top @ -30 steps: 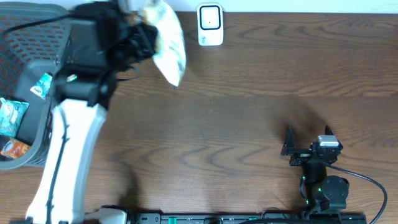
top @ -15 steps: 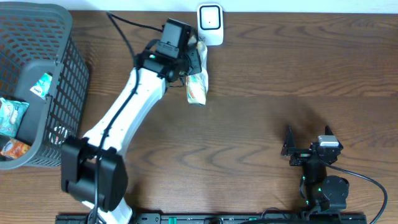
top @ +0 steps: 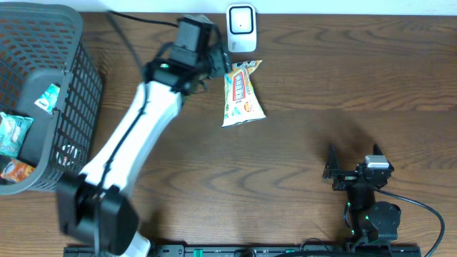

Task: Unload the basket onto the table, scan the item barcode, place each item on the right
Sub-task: 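Carry the yellow-orange bag out and set it down before the scanner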

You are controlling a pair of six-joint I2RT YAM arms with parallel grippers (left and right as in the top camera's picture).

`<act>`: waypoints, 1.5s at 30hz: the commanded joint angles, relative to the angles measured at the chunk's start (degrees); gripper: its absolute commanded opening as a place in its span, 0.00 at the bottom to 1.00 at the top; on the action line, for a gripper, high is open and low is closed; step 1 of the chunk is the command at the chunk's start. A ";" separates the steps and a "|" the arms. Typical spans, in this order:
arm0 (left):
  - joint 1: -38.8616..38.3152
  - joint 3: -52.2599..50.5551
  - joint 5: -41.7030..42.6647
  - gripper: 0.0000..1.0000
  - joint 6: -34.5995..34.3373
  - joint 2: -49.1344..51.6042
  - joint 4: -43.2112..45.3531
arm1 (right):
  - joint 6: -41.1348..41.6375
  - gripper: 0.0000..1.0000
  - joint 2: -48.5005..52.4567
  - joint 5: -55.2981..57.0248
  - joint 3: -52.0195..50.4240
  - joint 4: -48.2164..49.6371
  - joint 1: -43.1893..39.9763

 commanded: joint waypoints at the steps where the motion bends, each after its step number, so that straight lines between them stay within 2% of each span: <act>1: 2.95 0.79 -0.90 0.46 2.34 -5.99 -0.15 | 0.76 0.99 -0.37 -0.09 -0.09 -0.22 0.22; 2: 3.08 0.79 -0.87 0.41 2.34 -6.45 -0.59 | 0.76 0.99 -0.37 -0.09 -0.09 -0.22 0.22; 3: 3.06 0.79 -0.81 0.40 2.34 -6.45 -0.83 | 0.76 0.99 -0.37 -0.09 -0.09 -0.24 0.22; 6: 2.16 0.76 1.36 0.41 2.32 -5.60 -1.95 | 0.76 0.99 -0.37 -0.11 -0.09 -0.22 0.22; 8: 1.29 0.72 1.68 0.46 2.34 -4.63 -2.01 | 0.76 0.99 -0.37 -0.09 -0.09 -0.22 0.22; 10: -0.52 0.72 1.68 0.46 2.34 -1.86 -1.51 | 0.76 0.99 -0.37 -0.09 -0.09 -0.22 0.22; 17: -3.91 0.72 1.66 0.36 2.32 8.13 2.23 | 0.76 0.99 -0.37 -0.09 -0.09 -0.24 0.22; 27: -7.87 0.72 1.70 0.36 0.15 24.96 4.50 | 0.76 0.99 -0.37 -0.09 -0.09 -0.22 0.22; 31: -8.83 0.72 1.60 0.36 0.50 26.82 4.63 | 0.76 0.99 -0.37 -0.09 -0.09 -0.22 0.22; 36: -7.58 1.29 1.01 0.37 2.82 19.43 3.56 | 0.76 0.99 -0.37 -0.09 -0.09 -0.22 0.22; 38: -6.88 1.29 1.01 0.49 2.84 14.64 2.54 | 0.76 0.99 -0.37 -0.09 -0.09 -0.24 0.22; 41: -5.60 1.29 0.96 0.50 3.39 6.88 0.70 | 0.76 0.99 -0.37 -0.09 -0.09 -0.24 0.22; 43: -4.20 1.29 0.96 0.52 6.12 0.96 -1.51 | 0.76 0.99 -0.37 -0.09 -0.09 -0.22 0.22; 45: -1.68 1.29 0.94 0.64 8.94 -6.12 -4.81 | 0.76 0.99 -0.37 -0.09 -0.09 -0.22 0.22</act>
